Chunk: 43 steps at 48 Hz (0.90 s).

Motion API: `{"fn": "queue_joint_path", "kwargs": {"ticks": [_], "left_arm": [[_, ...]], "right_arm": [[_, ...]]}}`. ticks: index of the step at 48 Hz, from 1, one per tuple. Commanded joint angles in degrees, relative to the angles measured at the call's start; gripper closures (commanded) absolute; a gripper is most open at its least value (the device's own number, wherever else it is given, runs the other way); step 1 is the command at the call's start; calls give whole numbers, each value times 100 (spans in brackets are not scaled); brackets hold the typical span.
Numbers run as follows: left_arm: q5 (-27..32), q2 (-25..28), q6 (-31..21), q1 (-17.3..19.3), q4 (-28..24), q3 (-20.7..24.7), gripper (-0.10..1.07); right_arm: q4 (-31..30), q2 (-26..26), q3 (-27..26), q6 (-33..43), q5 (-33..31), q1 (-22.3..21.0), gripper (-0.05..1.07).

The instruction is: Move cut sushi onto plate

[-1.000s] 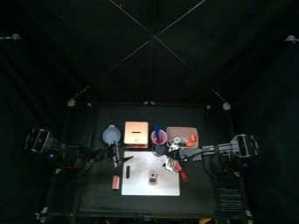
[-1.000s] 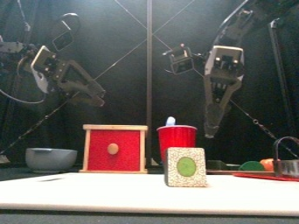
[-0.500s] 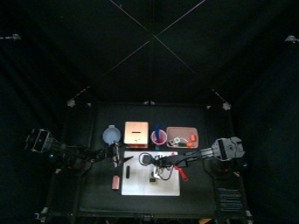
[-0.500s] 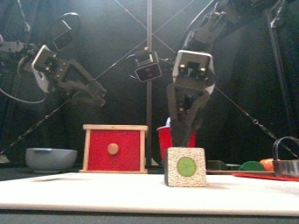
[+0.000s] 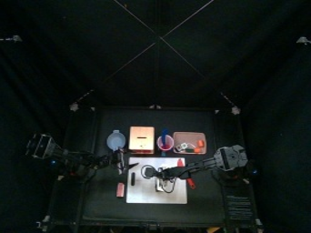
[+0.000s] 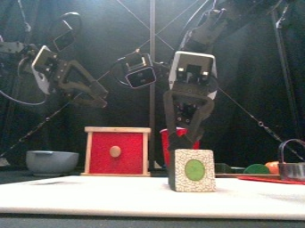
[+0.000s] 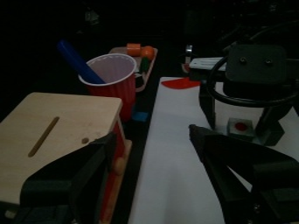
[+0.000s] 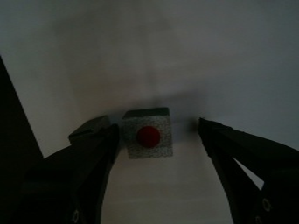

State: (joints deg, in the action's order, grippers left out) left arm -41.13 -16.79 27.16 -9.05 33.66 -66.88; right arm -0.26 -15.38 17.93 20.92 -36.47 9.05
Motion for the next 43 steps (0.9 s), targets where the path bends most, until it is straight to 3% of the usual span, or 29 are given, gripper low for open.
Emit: {"fn": "queue_joint_path", "kwargs": {"ticks": [1,12,27,33,43], "left_arm": [[-18,-35,0,-9,9,141,-1],[-18,-35,0,-18,9,141,-1],[-18,-35,0,-18,9,132,-1],[-18,-35,0,-18,9,132,-1],[-18,-26,0,-9,9,114,-1]], "right_arm": [[9,70,-62,9,-9,0,3],[26,-53,-26,-9,-35,-35,6],[-26,387,123,79,-264,-44,30],[-79,905,457,105,-606,-149,32],[-88,2136,1538,105,-905,-940,32]]}}
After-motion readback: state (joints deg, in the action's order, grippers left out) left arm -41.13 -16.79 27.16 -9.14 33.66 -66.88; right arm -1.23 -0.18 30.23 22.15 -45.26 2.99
